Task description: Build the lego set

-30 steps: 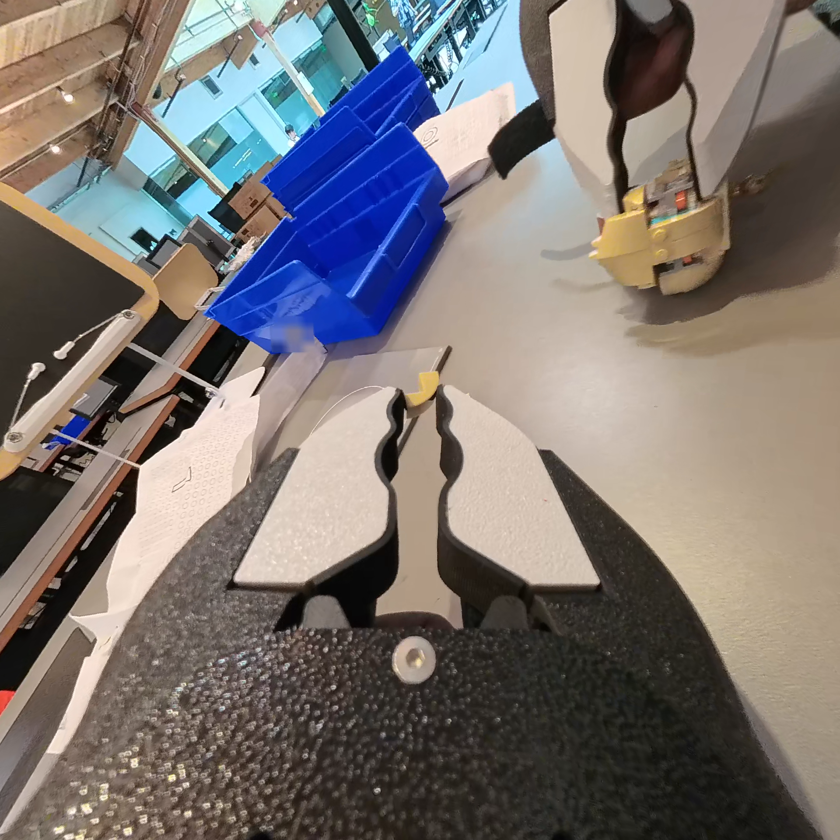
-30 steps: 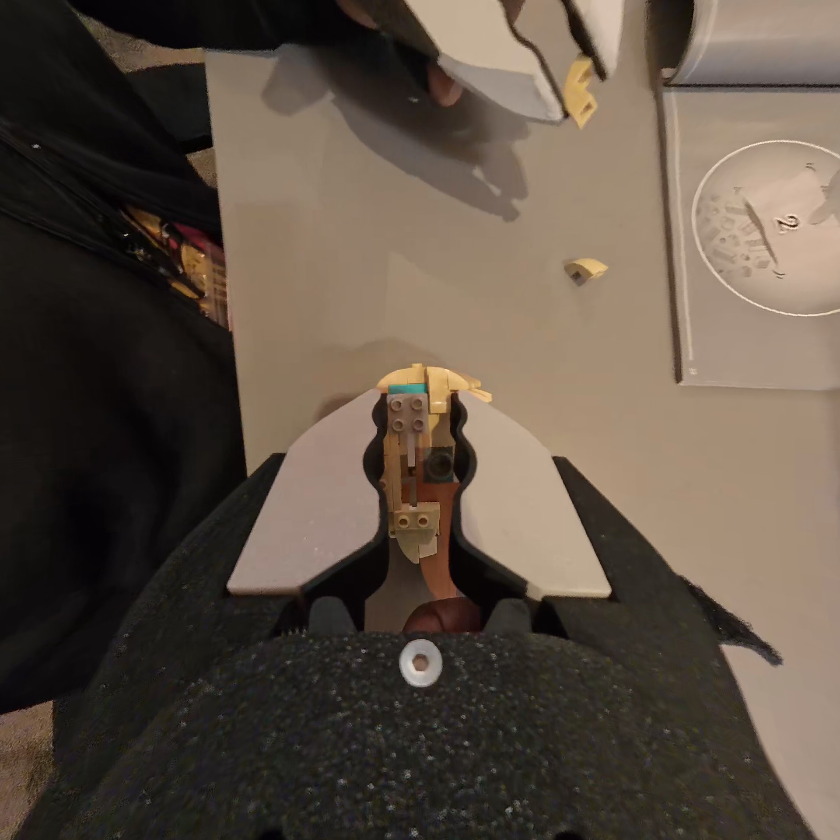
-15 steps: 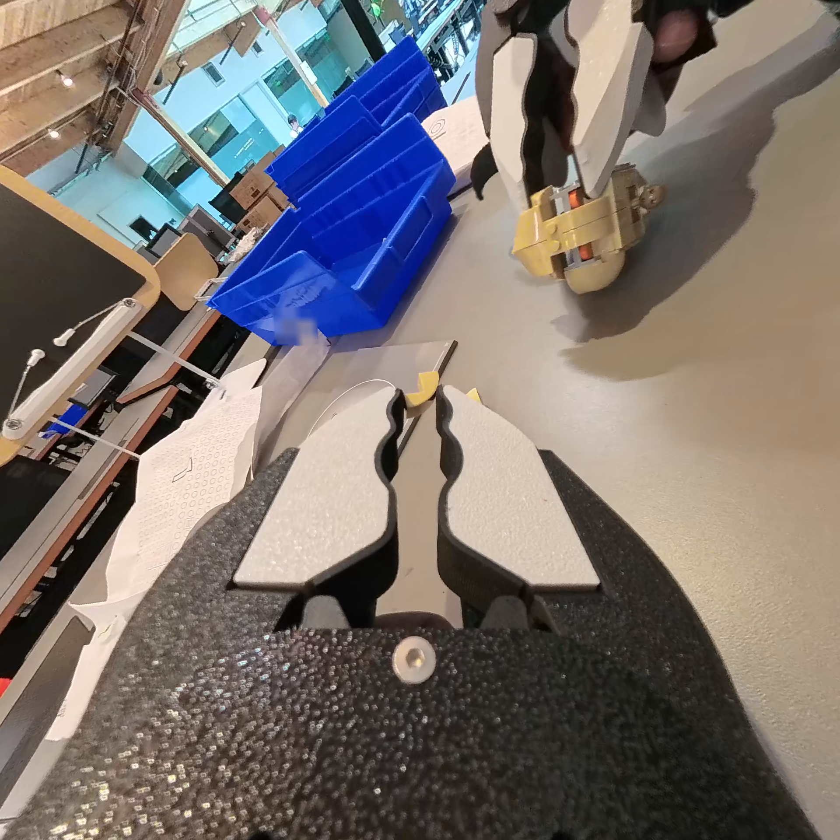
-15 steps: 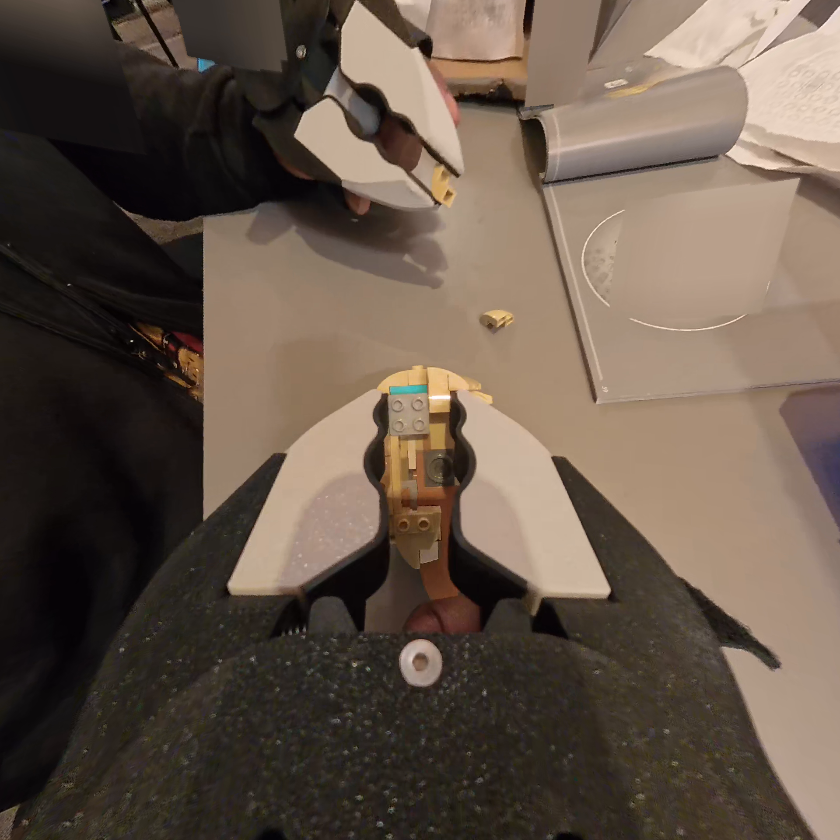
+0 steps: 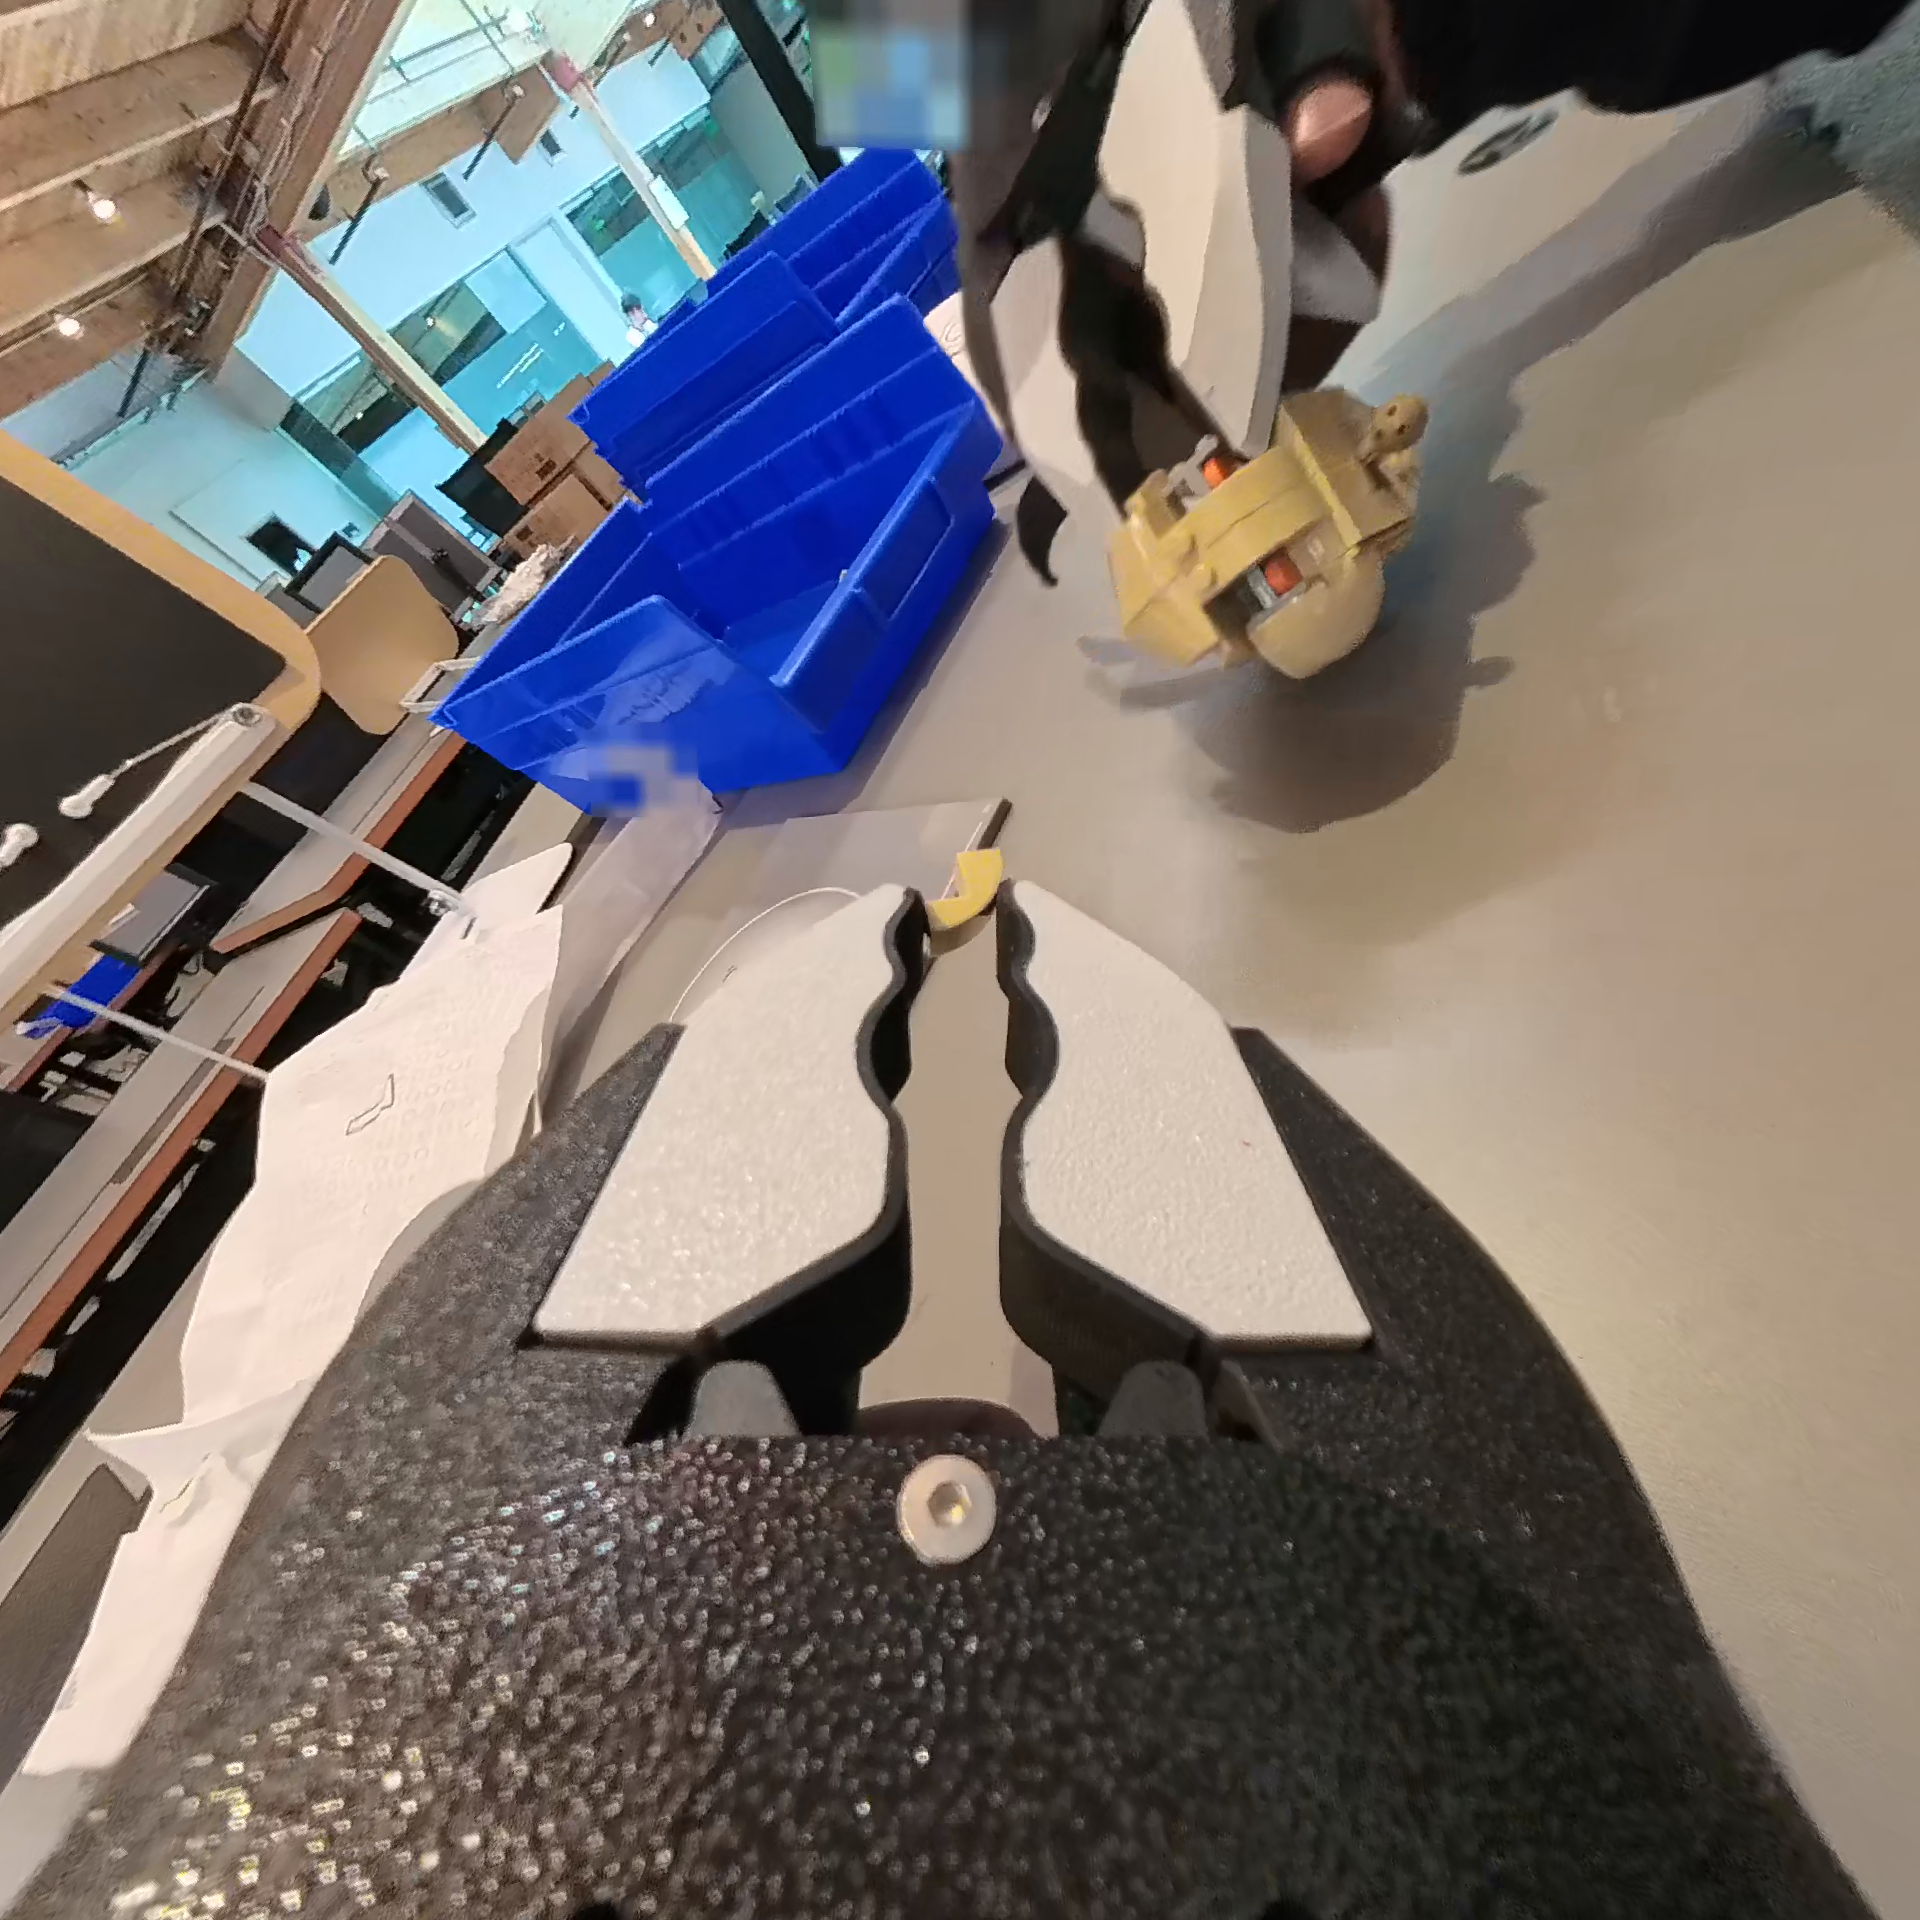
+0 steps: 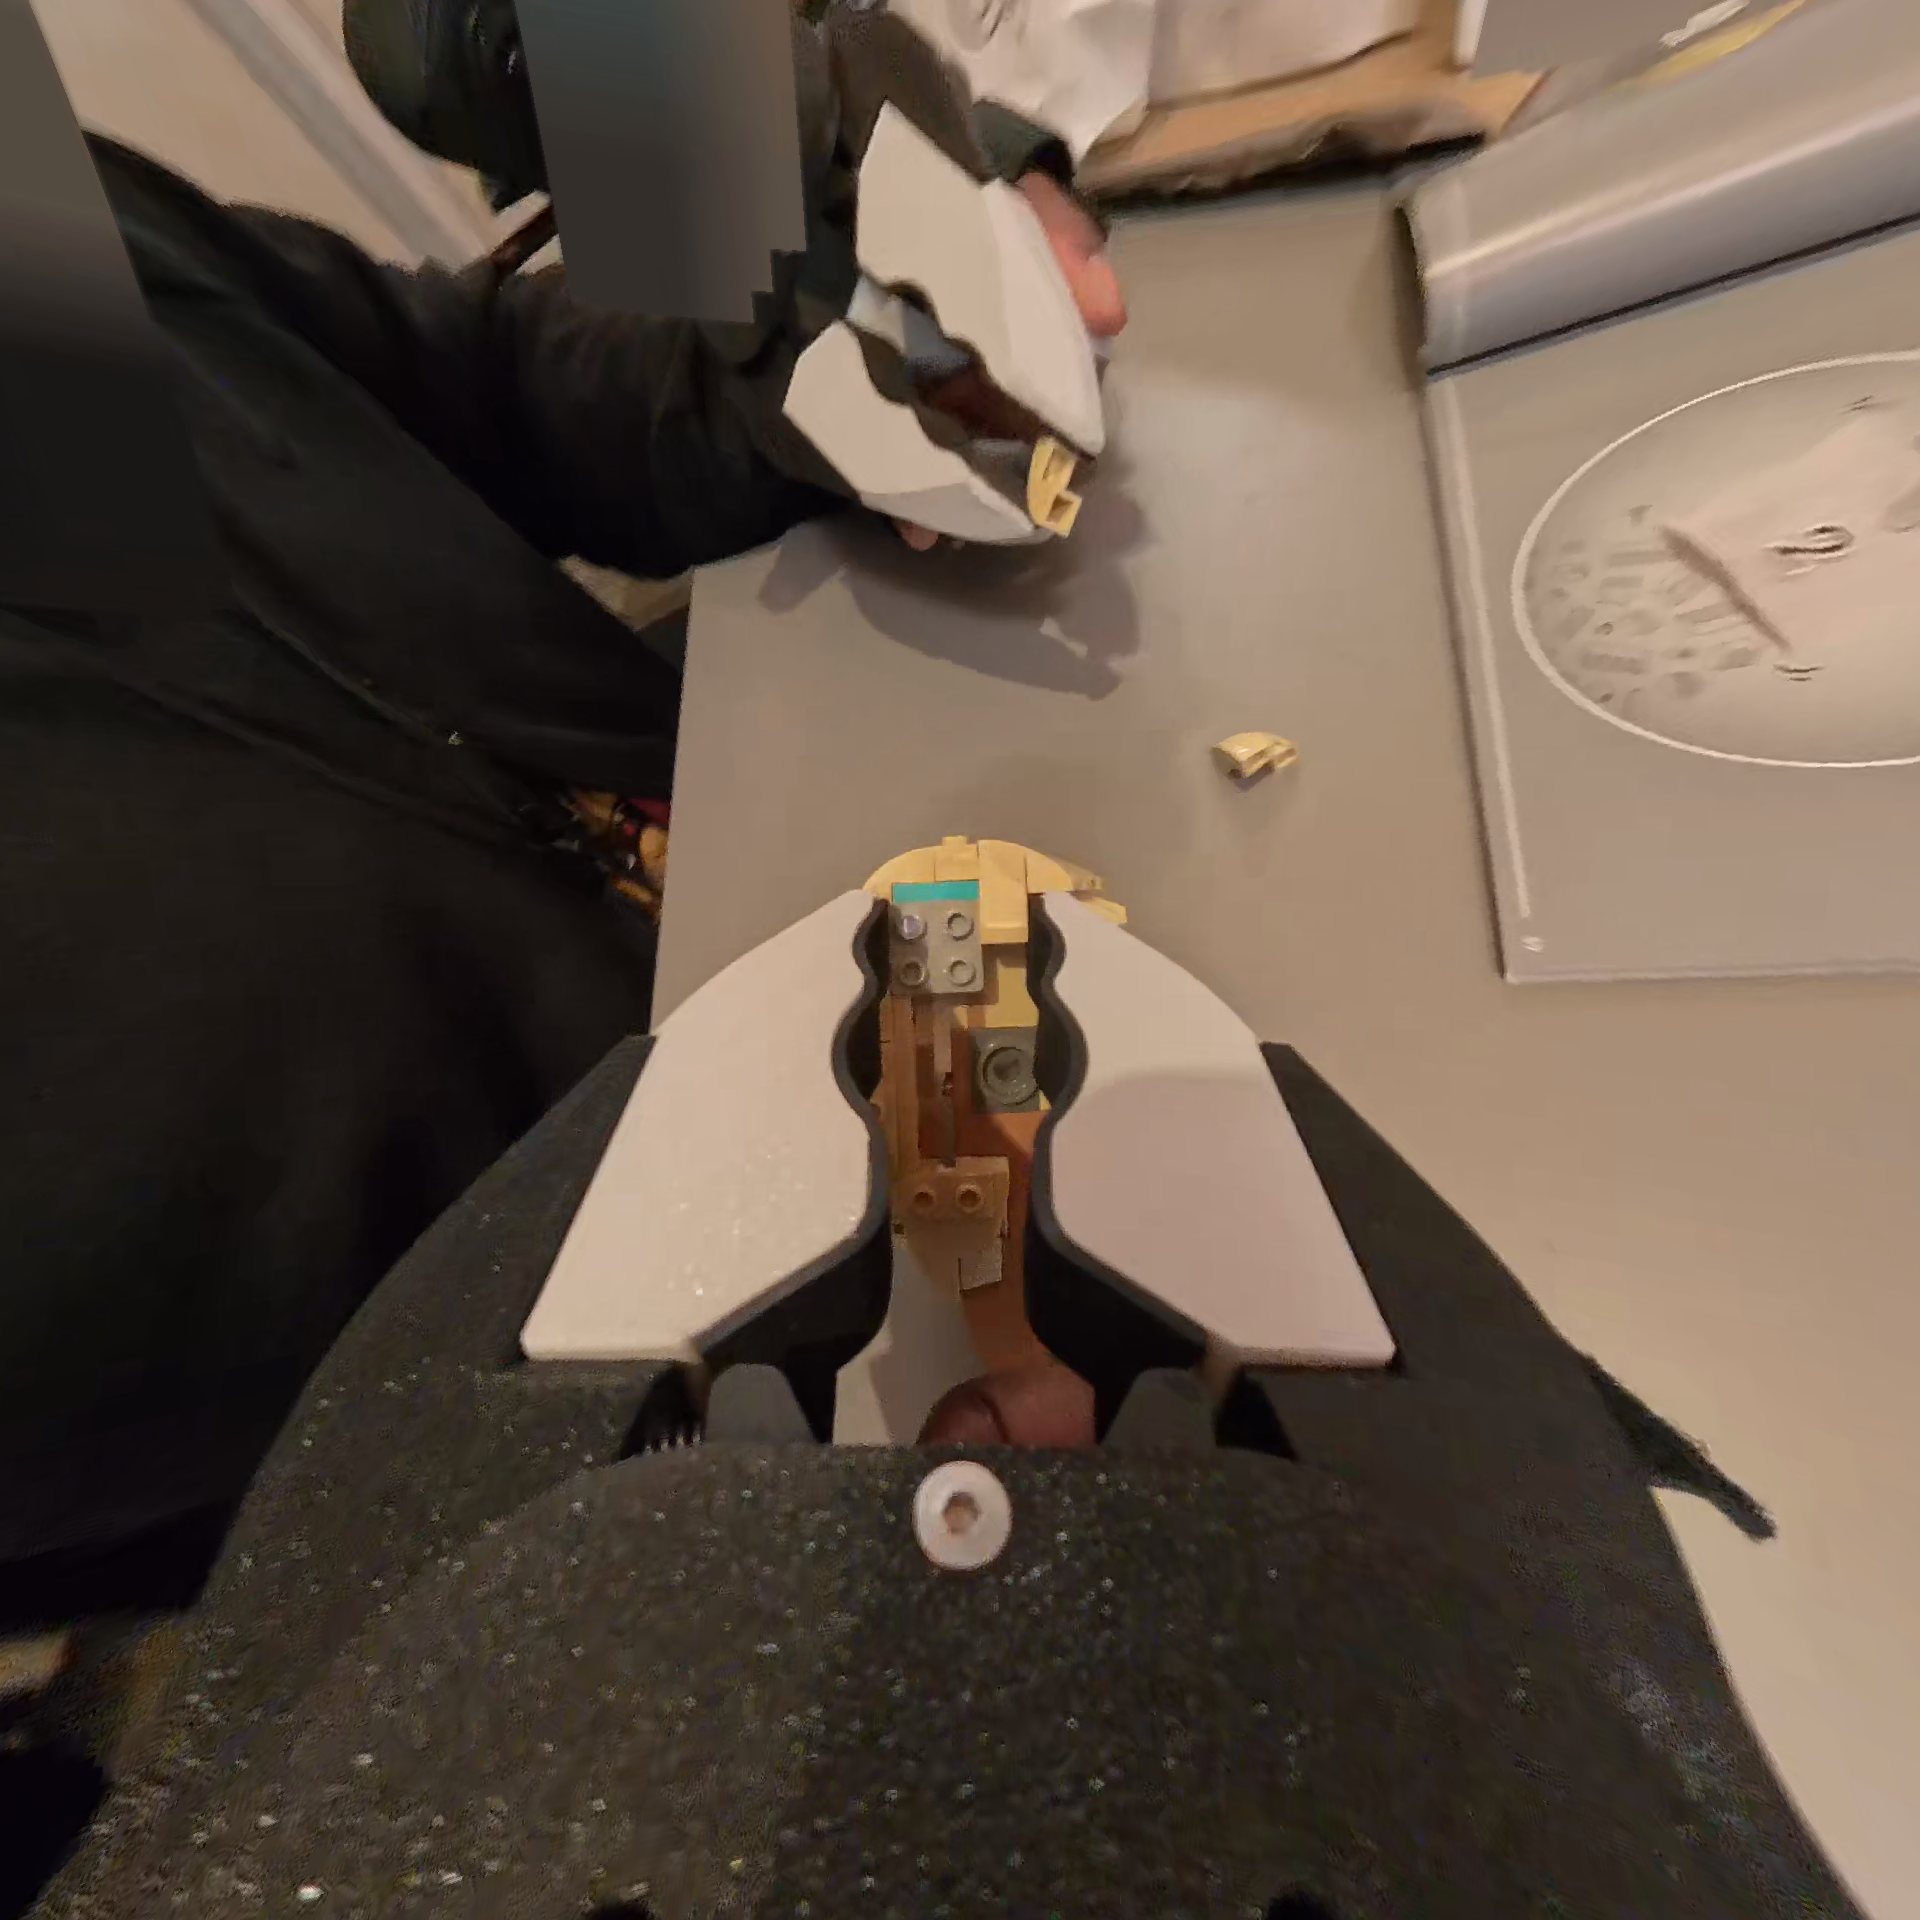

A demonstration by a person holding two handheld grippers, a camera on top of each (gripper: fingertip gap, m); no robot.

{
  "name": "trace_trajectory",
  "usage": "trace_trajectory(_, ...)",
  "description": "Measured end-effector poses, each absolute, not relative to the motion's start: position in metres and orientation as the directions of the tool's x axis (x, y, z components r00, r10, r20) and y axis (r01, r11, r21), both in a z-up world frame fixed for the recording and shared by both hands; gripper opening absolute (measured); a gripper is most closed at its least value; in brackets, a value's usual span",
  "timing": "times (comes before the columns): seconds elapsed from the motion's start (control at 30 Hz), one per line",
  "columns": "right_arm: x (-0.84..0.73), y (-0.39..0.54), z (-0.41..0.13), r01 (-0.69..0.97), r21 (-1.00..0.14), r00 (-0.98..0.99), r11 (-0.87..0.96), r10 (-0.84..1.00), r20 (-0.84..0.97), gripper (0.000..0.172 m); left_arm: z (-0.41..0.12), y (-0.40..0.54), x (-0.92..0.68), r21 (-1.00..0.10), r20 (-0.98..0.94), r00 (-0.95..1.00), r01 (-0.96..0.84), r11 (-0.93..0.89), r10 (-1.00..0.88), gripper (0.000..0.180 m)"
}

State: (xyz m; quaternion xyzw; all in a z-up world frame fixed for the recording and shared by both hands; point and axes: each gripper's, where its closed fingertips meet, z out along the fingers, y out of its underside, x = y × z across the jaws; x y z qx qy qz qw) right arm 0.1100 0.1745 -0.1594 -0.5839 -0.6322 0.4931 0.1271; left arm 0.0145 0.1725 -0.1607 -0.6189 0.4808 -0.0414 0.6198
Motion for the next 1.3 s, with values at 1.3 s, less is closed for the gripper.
trace_trajectory(1.3,0.160,0.122,-0.214,0.727,-0.670,-0.020,-0.149,0.971,-0.239,0.027,-0.162,0.156,0.054,-0.816,-0.498,0.309,-0.484,0.316,-0.810,0.013)
